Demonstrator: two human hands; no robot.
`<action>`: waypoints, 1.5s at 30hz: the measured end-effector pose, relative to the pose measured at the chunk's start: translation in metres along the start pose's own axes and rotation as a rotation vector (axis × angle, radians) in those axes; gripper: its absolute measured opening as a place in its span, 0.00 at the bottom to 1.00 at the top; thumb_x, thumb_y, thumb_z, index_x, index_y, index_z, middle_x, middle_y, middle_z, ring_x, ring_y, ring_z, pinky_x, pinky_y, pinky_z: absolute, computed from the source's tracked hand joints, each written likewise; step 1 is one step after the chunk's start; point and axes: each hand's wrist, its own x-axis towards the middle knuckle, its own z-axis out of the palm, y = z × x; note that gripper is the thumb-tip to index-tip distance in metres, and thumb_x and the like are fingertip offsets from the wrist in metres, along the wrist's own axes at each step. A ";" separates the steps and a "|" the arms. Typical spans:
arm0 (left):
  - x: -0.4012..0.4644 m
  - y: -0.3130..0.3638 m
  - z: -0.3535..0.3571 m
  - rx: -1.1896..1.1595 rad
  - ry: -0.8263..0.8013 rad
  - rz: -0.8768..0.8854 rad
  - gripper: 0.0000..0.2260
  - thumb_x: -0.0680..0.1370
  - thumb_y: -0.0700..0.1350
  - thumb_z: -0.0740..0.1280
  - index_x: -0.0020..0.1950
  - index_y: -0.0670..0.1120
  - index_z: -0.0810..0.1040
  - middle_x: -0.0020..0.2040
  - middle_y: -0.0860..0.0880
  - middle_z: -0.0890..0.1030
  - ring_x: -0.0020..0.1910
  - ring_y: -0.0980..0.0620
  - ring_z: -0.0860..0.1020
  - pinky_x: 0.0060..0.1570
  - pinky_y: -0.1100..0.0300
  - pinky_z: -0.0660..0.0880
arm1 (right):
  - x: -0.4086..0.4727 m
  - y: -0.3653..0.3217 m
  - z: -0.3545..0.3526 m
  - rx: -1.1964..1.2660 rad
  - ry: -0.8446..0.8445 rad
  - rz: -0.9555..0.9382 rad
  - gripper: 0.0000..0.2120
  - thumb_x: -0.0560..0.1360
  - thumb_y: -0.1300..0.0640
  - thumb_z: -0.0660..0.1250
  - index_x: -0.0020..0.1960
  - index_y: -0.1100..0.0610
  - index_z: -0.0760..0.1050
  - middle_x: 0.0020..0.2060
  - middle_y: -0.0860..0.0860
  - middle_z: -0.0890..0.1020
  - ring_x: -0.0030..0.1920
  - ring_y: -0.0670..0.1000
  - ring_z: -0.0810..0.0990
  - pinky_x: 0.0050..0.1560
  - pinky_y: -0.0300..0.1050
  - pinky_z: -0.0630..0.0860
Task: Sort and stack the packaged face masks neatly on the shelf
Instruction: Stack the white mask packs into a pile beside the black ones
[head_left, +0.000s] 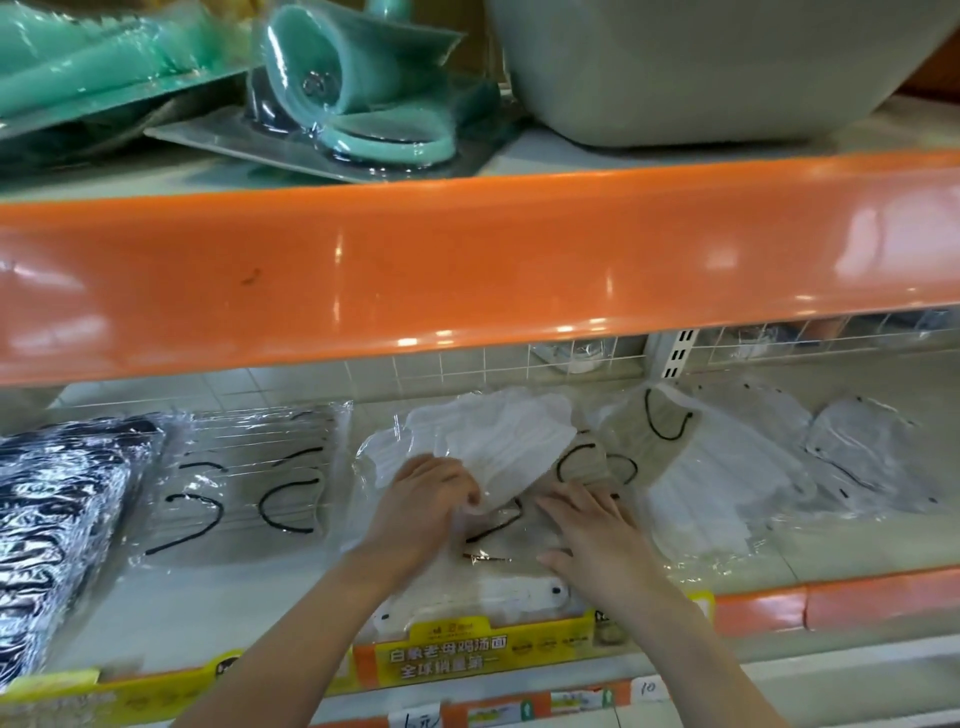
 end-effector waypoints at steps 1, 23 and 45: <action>0.001 -0.002 -0.005 0.024 -0.010 -0.047 0.17 0.66 0.33 0.61 0.47 0.50 0.82 0.51 0.54 0.82 0.62 0.51 0.76 0.66 0.63 0.57 | -0.001 0.000 0.002 -0.004 0.029 -0.011 0.26 0.78 0.45 0.62 0.73 0.46 0.61 0.71 0.42 0.61 0.71 0.48 0.59 0.69 0.45 0.58; -0.016 0.038 -0.003 0.224 0.342 0.057 0.21 0.55 0.32 0.78 0.46 0.43 0.83 0.39 0.47 0.82 0.36 0.46 0.81 0.33 0.57 0.75 | -0.005 -0.023 -0.002 -0.060 0.495 -0.098 0.20 0.61 0.59 0.77 0.52 0.56 0.78 0.38 0.49 0.80 0.39 0.53 0.82 0.32 0.46 0.78; -0.110 -0.091 -0.078 0.330 0.629 -0.057 0.06 0.78 0.40 0.63 0.47 0.42 0.80 0.47 0.47 0.82 0.46 0.45 0.80 0.45 0.52 0.74 | 0.049 -0.159 0.029 0.243 0.646 -0.451 0.08 0.68 0.64 0.58 0.45 0.54 0.70 0.44 0.49 0.76 0.44 0.49 0.72 0.45 0.41 0.67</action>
